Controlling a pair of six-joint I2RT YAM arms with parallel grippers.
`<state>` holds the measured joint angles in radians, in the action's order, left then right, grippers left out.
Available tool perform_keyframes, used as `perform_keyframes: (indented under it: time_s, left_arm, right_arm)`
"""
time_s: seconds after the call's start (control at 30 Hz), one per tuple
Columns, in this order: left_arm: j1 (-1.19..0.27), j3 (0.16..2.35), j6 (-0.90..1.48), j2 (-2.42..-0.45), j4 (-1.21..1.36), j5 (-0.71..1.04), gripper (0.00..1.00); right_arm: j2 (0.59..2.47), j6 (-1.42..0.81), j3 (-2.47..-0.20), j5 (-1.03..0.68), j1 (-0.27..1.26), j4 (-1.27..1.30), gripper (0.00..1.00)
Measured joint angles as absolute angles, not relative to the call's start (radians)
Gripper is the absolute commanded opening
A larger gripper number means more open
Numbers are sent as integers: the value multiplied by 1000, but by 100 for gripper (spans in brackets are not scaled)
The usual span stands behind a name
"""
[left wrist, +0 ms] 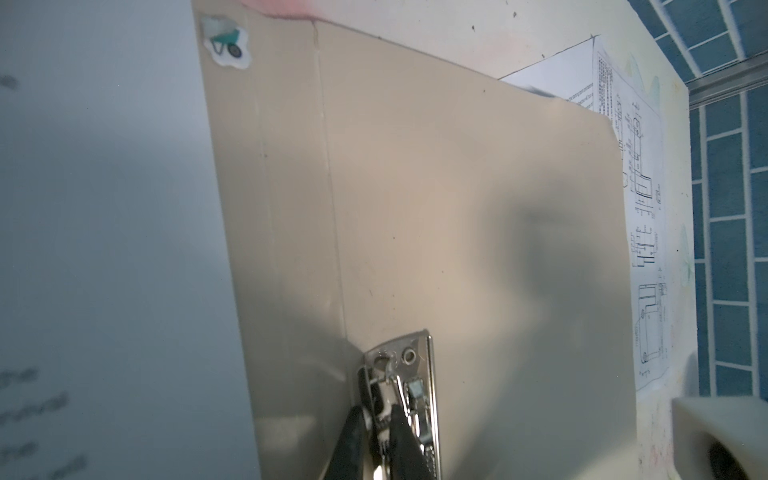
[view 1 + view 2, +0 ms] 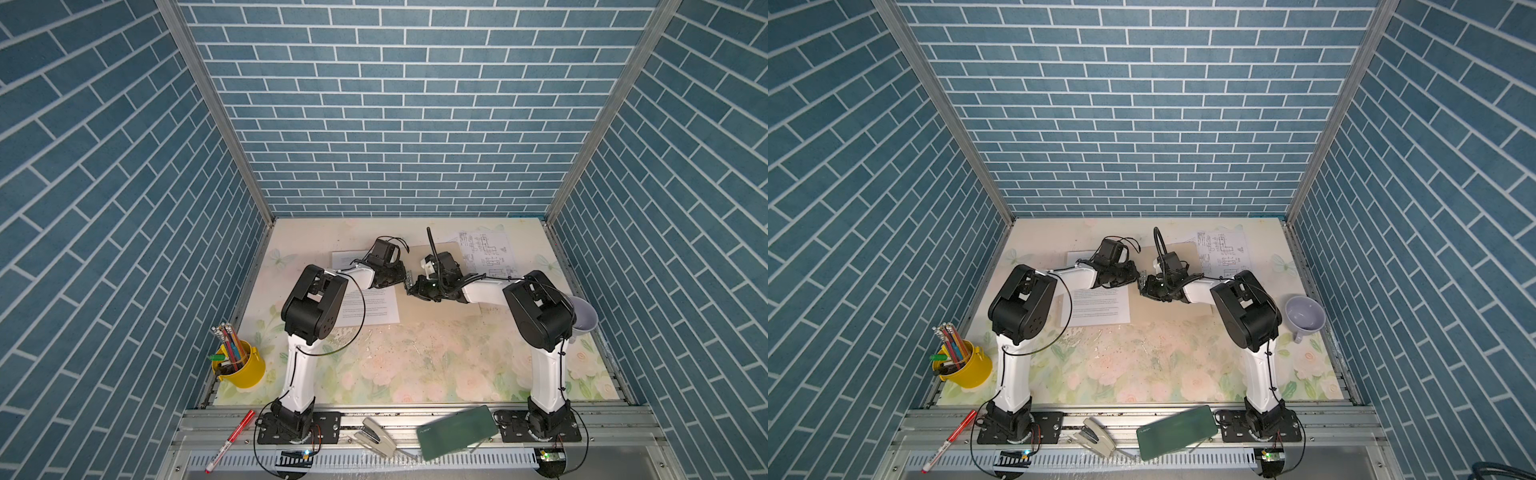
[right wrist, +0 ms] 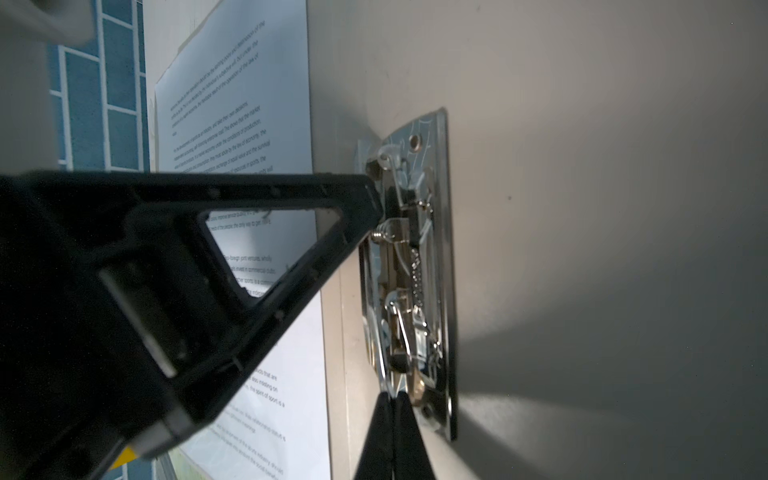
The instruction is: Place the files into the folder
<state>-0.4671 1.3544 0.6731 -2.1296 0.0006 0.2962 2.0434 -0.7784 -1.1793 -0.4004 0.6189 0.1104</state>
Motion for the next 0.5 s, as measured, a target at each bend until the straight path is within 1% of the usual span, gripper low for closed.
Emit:
perform_keyframes:
  time_s: [0.1, 0.17, 0.3, 0.5]
  left_arm:
    - [-467, 1359, 678, -2134, 1, 294, 12]
    - [-467, 1365, 683, -2138, 0, 292, 12]
    - [-467, 1375, 696, -2143, -1, 292, 20]
    - [-467, 1375, 715, -2143, 6, 292, 21]
  right_arm:
    - [2043, -779, -1179, -401, 619, 113, 0]
    - [2043, -778, -1179, -401, 619, 112, 0]
    - [2043, -779, -1177, -401, 618, 114, 0]
    - [2043, -778, -1175, -401, 617, 117, 0]
